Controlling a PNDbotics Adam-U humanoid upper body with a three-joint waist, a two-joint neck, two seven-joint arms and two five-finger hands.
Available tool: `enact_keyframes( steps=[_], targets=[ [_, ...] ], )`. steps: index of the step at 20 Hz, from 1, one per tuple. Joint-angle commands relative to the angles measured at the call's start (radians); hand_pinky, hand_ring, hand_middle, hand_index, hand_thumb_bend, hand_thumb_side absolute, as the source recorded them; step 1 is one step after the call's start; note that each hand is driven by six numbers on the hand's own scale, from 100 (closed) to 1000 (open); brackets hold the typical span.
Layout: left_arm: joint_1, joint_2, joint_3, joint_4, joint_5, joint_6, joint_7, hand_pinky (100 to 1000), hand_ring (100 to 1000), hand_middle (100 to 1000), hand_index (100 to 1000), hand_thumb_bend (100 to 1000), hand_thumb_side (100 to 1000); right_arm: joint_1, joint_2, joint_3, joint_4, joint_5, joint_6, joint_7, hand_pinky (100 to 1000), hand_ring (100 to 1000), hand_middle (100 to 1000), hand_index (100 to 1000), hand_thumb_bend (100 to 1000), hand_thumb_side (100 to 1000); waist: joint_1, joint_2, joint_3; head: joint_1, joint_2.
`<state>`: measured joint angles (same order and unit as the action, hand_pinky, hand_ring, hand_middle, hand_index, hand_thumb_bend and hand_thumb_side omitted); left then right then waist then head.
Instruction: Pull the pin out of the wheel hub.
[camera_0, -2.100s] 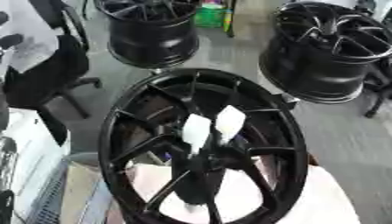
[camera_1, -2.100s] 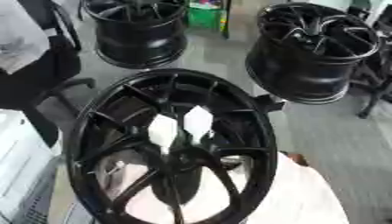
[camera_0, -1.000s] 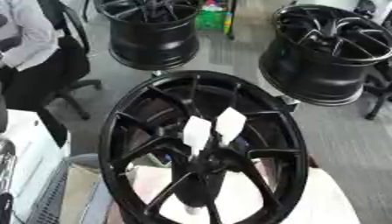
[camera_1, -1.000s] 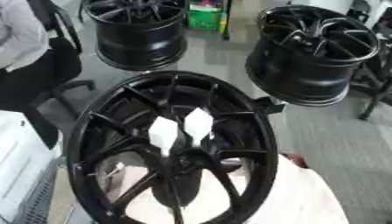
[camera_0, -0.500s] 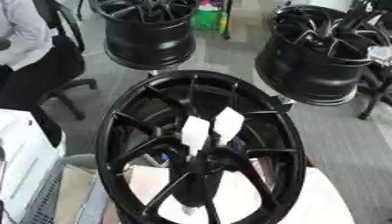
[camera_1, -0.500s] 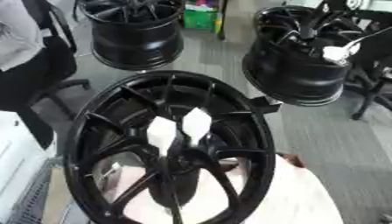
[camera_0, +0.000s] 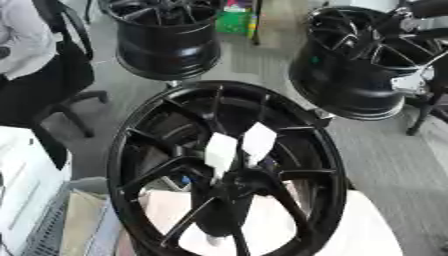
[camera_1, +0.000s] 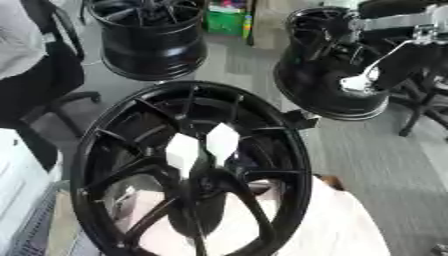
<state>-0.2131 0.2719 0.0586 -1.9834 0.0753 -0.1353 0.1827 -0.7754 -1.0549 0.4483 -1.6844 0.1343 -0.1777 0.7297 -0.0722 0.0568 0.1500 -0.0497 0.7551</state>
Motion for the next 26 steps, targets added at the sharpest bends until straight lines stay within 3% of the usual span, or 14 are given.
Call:
enact_keyframes(
  steps=[1,14,26],
  targets=[
    [-0.013,0.018,-0.001,-0.017,0.006,0.001,-0.002,754,860,670,842,100,697,-0.019,-0.011,0.018,-0.045,0.026,0.029,-0.02,877,827,783,848,181,451,0.003,-0.01,-0.001,-0.002,-0.003],
    [-0.011,0.016,-0.005,-0.017,0.008,0.002,-0.008,754,860,669,842,100,699,-0.015,0.021,0.098,-0.154,0.078,0.102,-0.039,878,831,790,851,236,395,0.004,-0.007,0.002,0.011,-0.004],
    [-0.008,0.013,-0.007,-0.017,0.01,0.004,-0.01,754,861,669,842,100,700,-0.026,0.056,0.126,-0.166,0.155,0.142,-0.061,882,842,812,858,279,331,0.004,-0.006,0.001,0.023,-0.007]
  ],
)
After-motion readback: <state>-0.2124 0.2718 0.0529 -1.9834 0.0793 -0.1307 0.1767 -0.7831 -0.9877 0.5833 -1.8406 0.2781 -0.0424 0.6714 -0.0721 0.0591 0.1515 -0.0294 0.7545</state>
